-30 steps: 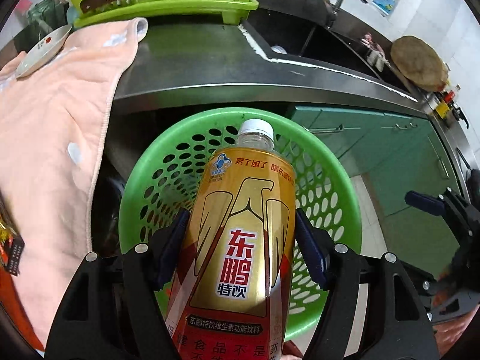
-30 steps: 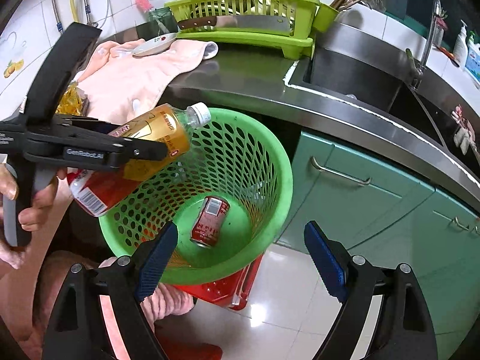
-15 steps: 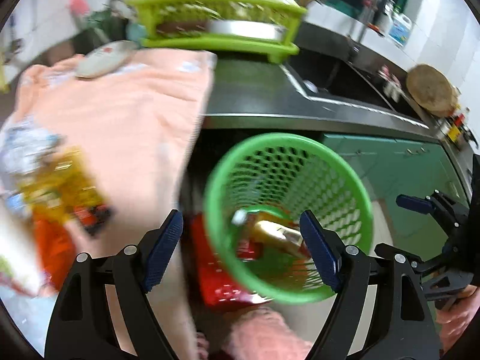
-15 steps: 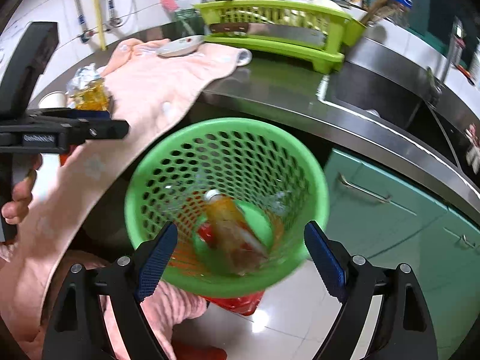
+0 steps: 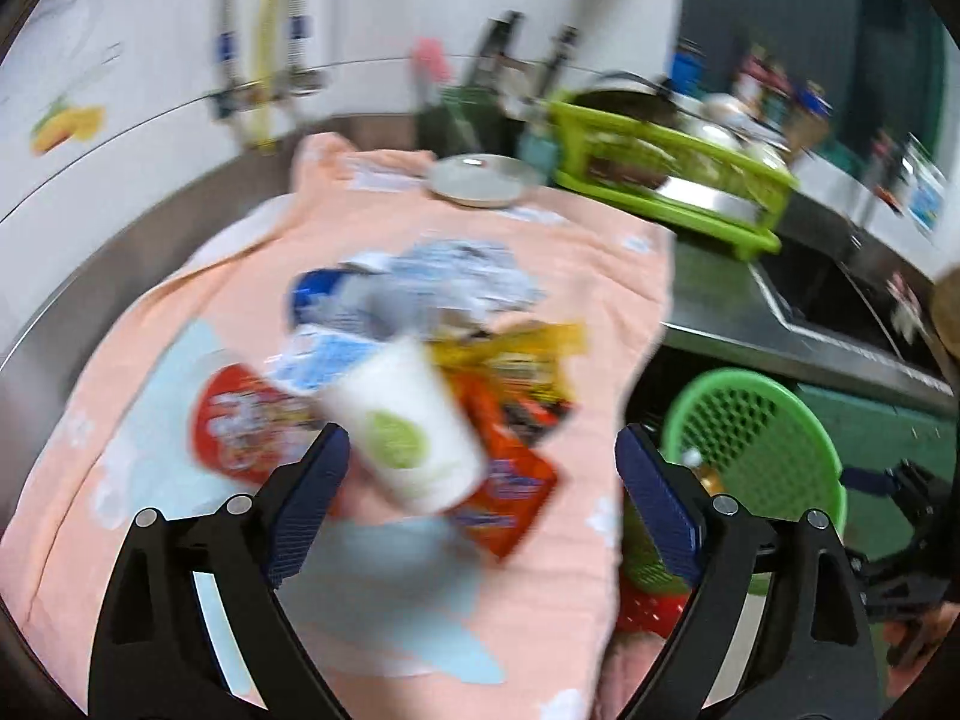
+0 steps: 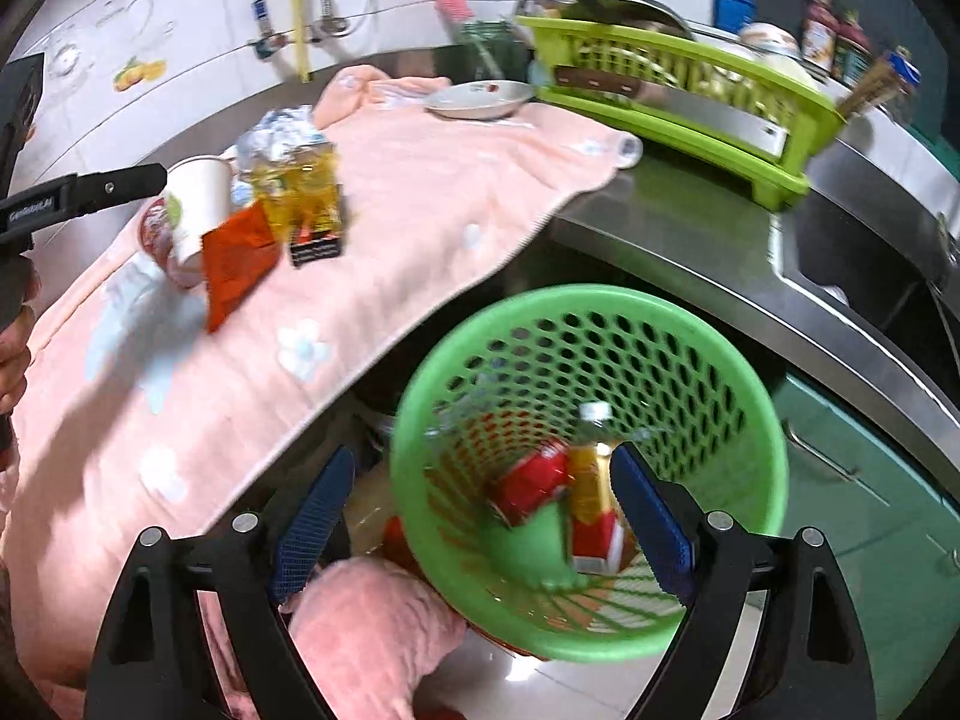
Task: Collect trash
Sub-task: 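Grasp the white paper cup with the right tool while the left tool grasps the clear plastic cup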
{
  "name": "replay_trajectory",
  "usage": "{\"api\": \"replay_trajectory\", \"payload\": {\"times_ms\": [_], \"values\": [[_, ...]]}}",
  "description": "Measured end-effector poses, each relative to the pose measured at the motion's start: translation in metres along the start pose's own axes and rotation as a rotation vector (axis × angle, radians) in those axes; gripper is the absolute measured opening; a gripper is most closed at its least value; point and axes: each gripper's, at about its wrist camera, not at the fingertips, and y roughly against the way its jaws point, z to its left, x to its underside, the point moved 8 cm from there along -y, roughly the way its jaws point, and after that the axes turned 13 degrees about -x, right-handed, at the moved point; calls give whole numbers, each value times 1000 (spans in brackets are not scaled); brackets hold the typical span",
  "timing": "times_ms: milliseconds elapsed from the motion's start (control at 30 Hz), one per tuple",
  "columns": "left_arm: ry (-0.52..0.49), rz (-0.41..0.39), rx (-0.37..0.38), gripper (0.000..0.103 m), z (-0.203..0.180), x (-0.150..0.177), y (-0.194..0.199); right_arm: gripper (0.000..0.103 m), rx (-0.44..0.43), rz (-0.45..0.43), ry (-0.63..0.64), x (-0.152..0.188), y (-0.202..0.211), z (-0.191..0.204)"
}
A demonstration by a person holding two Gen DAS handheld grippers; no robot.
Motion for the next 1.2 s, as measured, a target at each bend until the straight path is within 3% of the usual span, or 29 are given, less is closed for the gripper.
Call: {"api": "replay_trajectory", "payload": {"times_ms": [267,633,833,1200], "values": [[134,41,-75,89,70,21,-10,84,-129,-25,101,-47,-26,68],[171,64,-140,89,135,45,-5,84,-282,-52,231,-117,-68,163],[173,91,-149,89,157,64,-8,83,-290,-29,282,-142,-99,192],[113,123,-142,89,157,85,-23,76,-277,17,268,-158,-143,201]]}}
